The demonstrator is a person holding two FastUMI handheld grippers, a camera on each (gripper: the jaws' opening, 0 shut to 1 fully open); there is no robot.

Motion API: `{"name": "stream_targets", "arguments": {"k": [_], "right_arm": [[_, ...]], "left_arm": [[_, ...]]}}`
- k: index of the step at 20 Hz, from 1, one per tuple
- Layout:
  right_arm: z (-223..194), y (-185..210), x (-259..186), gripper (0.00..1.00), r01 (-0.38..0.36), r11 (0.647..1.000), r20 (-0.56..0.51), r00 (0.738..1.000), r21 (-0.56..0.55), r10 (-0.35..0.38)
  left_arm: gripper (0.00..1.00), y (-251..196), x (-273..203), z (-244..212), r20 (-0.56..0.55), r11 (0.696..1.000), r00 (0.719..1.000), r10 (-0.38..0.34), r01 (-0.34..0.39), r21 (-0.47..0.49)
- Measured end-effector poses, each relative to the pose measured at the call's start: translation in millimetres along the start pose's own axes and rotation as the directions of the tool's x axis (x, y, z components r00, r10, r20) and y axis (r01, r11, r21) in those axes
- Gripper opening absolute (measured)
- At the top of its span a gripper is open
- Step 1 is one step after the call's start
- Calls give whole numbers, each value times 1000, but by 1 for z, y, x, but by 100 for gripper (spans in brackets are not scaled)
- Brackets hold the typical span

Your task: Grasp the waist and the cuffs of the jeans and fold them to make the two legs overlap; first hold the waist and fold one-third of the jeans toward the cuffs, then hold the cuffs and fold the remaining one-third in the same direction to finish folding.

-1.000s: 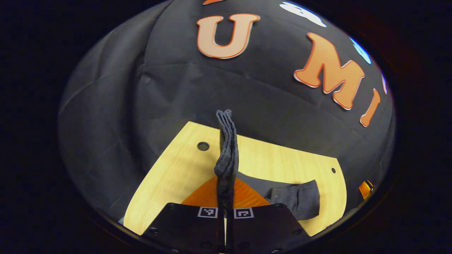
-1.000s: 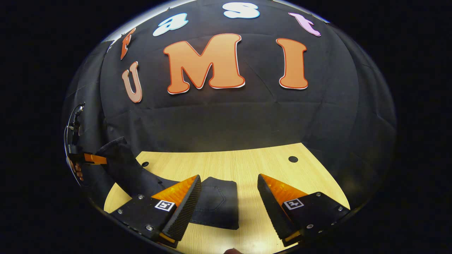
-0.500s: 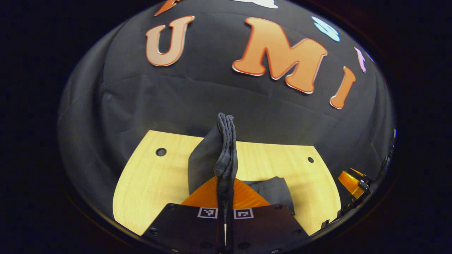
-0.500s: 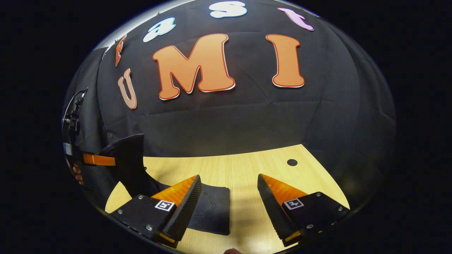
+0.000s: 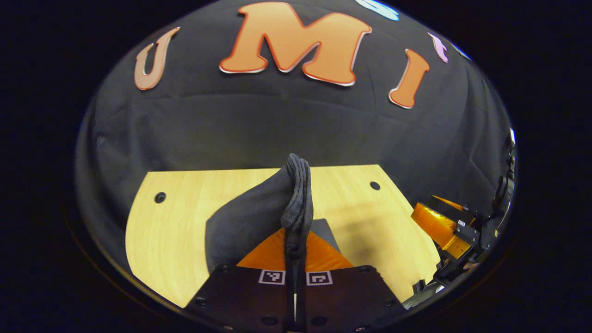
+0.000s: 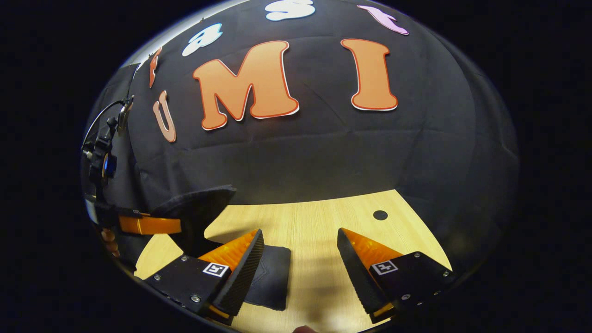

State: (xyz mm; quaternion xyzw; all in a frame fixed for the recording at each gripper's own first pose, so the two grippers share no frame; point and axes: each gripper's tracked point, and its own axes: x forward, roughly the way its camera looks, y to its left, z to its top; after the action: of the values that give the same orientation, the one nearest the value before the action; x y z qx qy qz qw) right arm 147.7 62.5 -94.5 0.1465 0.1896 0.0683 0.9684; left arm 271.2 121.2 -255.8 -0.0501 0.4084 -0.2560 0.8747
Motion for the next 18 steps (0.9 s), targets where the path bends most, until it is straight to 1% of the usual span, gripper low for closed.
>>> {"name": "stream_targets", "arguments": {"k": [5,8,9,10,11,12,13,14,15,17,18], "right_arm": [[0,-15,-3,96,-3,1000,3,1000,11,3],[0,-19,-5,96,-4,1000,5,1000,6,4],[3,-19,-8,96,-10,1000,11,1000,5,10],[4,-19,-10,96,-10,1000,19,1000,7,10],[7,-19,-12,96,-15,1000,28,1000,9,15],[9,-18,-14,96,-16,1000,34,999,12,15],[10,-18,-16,96,-17,1000,40,999,13,16],[14,-18,-20,96,-12,1000,55,998,10,12],[20,-18,-23,96,-1,1000,79,997,-1,2],[35,-16,-35,96,22,999,146,989,-43,-15],[44,-13,-42,96,33,997,189,982,-63,-21]], "left_arm": [[2,-20,12,-24,-72,998,997,-18,22,51],[2,-30,13,-41,-131,991,991,-16,33,129],[3,-34,13,-45,-146,987,989,-26,49,155],[7,-41,10,-44,-143,984,988,-59,82,158],[15,-47,10,-44,-127,982,988,-89,108,155],[34,-52,4,-37,-100,979,988,-119,133,152],[52,-57,2,-34,-69,979,989,-127,137,154],[71,-55,-2,-26,-28,980,993,-114,117,162],[81,-49,-6,-19,18,983,995,-95,91,163],[83,-37,-12,-2,122,989,991,-62,44,143],[89,-32,-17,7,181,992,982,-46,23,128]]}}
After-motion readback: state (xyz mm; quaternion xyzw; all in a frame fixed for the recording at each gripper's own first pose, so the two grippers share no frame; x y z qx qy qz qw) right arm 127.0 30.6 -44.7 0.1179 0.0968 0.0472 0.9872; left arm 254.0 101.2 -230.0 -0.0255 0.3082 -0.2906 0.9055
